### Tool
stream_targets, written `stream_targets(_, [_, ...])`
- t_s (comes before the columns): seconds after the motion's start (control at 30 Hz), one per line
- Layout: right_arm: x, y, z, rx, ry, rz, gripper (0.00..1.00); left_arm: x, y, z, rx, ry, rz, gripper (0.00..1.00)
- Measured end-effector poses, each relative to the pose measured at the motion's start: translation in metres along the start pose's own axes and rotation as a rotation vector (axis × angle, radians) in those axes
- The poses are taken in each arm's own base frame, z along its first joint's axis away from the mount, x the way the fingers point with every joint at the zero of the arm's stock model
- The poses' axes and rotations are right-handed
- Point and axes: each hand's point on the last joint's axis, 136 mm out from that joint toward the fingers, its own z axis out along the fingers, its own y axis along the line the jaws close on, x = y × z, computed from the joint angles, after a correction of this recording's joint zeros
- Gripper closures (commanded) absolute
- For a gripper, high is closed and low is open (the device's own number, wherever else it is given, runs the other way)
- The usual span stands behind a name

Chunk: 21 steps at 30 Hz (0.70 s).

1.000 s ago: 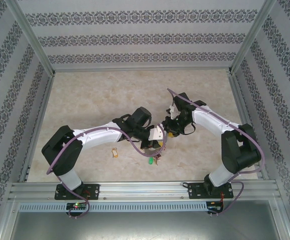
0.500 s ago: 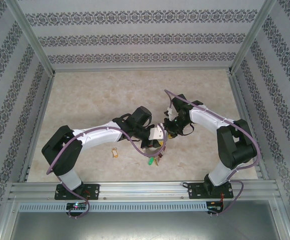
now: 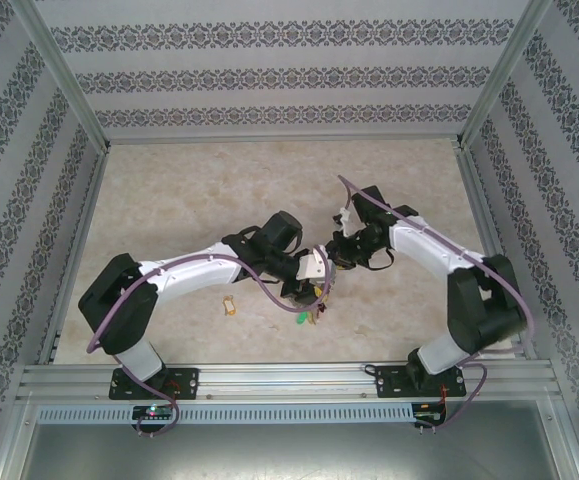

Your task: Put the keys on the keyring

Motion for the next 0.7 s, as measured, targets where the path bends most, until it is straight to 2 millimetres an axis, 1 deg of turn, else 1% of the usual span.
stream_targets(0.03, [-0.004, 0.005, -0.008, -0.016, -0.042, -0.021, 1.00, -0.007, -0.002, -0.004, 0.004, -0.017, 0.006, 0.52])
stream_targets(0.07, [-0.008, 0.010, -0.017, -0.033, -0.088, -0.042, 1.00, -0.016, -0.004, -0.010, 0.003, -0.038, 0.014, 0.19])
stream_targets(0.1, [-0.012, 0.015, -0.025, -0.047, -0.125, -0.062, 1.00, -0.024, -0.006, -0.016, 0.000, -0.057, 0.022, 0.00])
stream_targets(0.2, [-0.023, 0.028, -0.053, -0.086, -0.273, -0.130, 1.00, -0.054, -0.010, -0.044, -0.042, -0.141, 0.044, 0.01])
stream_targets(0.3, [-0.032, 0.040, -0.079, -0.124, -0.416, -0.181, 1.00, -0.084, -0.007, -0.080, -0.122, -0.240, 0.066, 0.01])
stream_targets(0.37, [-0.036, 0.046, -0.091, -0.150, -0.498, -0.206, 1.00, -0.098, -0.001, -0.102, -0.188, -0.308, 0.068, 0.01])
stream_targets(0.4, [-0.038, 0.049, -0.095, -0.159, -0.526, -0.214, 1.00, -0.101, 0.002, -0.110, -0.217, -0.334, 0.058, 0.01])
stream_targets(0.47, [-0.042, 0.054, -0.102, -0.187, -0.584, -0.236, 1.00, -0.102, 0.014, -0.129, -0.310, -0.384, -0.006, 0.01])
stream_targets(0.53, [-0.044, 0.057, -0.106, -0.202, -0.624, -0.254, 1.00, -0.096, 0.032, -0.144, -0.419, -0.413, -0.111, 0.01])
stream_targets(0.6, [-0.046, 0.059, -0.110, -0.213, -0.658, -0.268, 1.00, -0.083, 0.054, -0.164, -0.550, -0.438, -0.274, 0.01])
stream_targets(0.7, [-0.051, 0.065, -0.116, -0.237, -0.705, -0.291, 1.00, -0.059, 0.083, -0.202, -0.717, -0.507, -0.519, 0.01])
